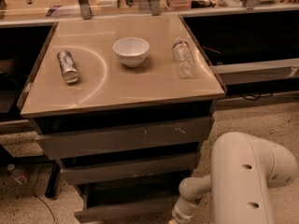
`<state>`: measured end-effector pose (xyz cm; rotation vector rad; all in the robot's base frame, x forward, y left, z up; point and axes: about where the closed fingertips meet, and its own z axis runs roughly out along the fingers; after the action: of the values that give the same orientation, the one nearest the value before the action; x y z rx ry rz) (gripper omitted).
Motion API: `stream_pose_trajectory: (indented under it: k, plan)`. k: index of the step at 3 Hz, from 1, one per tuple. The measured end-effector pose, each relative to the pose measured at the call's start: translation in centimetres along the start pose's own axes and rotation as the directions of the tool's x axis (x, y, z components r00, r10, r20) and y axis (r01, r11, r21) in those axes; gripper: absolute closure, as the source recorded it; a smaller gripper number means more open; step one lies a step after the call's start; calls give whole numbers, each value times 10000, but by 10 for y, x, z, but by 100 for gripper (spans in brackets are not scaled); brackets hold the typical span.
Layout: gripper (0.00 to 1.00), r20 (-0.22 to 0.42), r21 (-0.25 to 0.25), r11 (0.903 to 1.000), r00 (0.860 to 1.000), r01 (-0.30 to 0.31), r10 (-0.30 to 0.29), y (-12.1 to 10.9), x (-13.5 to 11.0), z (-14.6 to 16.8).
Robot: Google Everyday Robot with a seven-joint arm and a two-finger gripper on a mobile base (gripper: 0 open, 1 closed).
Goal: Close bottom drawer
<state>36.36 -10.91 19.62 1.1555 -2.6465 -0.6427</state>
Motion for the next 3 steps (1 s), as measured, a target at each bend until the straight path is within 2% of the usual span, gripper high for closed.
stream_pose_trajectory:
  k: [2, 3]
  plan:
    - [88, 111, -19, 10000, 9999, 80, -80, -2, -3, 1]
    - [100, 681, 563, 9978, 9969, 362, -401, -8, -22, -9]
